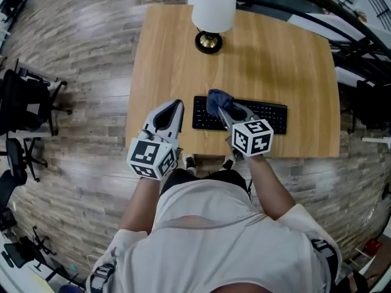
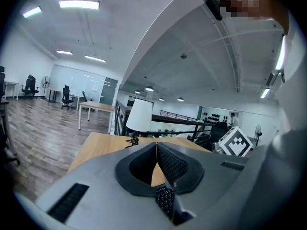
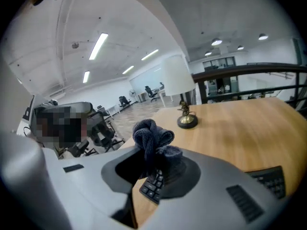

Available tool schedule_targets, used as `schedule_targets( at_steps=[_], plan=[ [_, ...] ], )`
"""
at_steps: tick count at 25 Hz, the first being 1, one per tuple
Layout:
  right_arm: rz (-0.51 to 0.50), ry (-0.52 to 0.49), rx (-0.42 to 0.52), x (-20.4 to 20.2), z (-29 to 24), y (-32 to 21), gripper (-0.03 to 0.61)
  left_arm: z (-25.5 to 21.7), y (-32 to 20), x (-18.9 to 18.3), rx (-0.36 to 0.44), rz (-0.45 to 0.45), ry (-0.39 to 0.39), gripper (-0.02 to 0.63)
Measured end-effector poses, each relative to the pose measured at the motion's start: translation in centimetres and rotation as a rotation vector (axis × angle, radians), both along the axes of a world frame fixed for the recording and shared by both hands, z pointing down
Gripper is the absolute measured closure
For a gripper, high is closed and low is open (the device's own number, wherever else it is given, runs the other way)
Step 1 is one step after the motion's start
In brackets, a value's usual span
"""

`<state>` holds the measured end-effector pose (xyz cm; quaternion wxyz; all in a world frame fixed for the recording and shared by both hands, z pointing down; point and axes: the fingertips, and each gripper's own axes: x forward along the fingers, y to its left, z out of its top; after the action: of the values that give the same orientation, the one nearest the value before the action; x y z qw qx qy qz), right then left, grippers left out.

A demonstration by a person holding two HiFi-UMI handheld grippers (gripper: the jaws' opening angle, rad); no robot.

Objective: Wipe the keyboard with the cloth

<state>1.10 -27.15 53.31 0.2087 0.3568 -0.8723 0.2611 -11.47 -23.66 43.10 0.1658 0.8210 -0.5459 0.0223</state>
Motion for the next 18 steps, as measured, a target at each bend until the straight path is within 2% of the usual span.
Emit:
schedule_targets(
  at_steps=[4, 6, 9, 13, 18],
  plan=[
    [-0.109, -0.016, -0.135, -5.1, 4.6, 0.6, 0.448, 0.0, 0.2, -1.0, -0.016, -0.058, -0.019, 0.598],
    [-0.152, 0.019, -0.19, -7.0, 7.3, 0.9, 0.448, 0.1, 0.3, -1.3, -0.025, -0.078, -0.021, 0.598],
    [-0.197, 0.105, -0.223, -8.9, 11.3, 1.0, 0.446, 0.7, 0.4, -1.7, -0.047, -0.094, -0.025, 0.598],
    [-0.157, 0.157, -0.28, -9.2, 14.6, 0.1, 0.446, 1.3, 0.2, -1.7, -0.067, -0.096, -0.027, 0.598],
    [-0.115, 0.153, -0.321, -8.3, 15.3, -0.6, 0.442, 1.7, -0.5, -1.2, -0.081, -0.074, -0.029, 0.598]
  ],
)
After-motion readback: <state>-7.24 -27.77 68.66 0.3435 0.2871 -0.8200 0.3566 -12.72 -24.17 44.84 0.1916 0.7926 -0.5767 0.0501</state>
